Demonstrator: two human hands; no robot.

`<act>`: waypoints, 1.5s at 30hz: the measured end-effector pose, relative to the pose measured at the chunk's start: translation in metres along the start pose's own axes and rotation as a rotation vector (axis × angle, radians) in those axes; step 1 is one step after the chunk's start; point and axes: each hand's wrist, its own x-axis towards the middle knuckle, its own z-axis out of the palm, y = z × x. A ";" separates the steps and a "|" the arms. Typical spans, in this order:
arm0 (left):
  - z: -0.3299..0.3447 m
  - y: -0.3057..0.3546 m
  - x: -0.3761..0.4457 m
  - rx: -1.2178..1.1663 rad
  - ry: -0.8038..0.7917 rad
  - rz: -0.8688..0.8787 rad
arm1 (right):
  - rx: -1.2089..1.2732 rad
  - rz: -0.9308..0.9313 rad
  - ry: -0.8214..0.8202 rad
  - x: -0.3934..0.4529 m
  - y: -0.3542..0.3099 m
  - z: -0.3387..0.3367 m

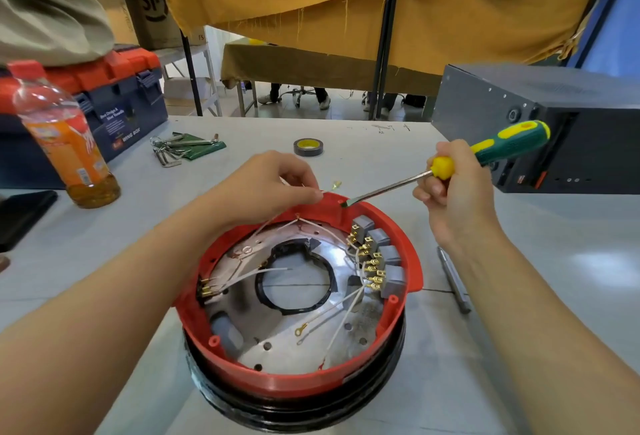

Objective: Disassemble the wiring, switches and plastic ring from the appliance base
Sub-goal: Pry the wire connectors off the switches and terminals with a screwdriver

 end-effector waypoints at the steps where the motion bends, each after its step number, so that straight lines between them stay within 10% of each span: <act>1: -0.006 0.000 0.000 -0.012 0.029 -0.029 | 0.016 0.002 0.008 -0.001 -0.001 0.000; 15: -0.060 -0.084 -0.076 0.135 0.220 -0.447 | -0.079 0.005 -0.049 -0.018 0.010 0.008; 34: -0.044 -0.109 -0.085 0.561 0.044 -0.577 | -0.062 0.029 -0.048 -0.018 0.017 0.005; 45: -0.030 -0.120 -0.074 0.353 0.264 -0.508 | -0.045 0.034 -0.070 -0.015 0.022 -0.002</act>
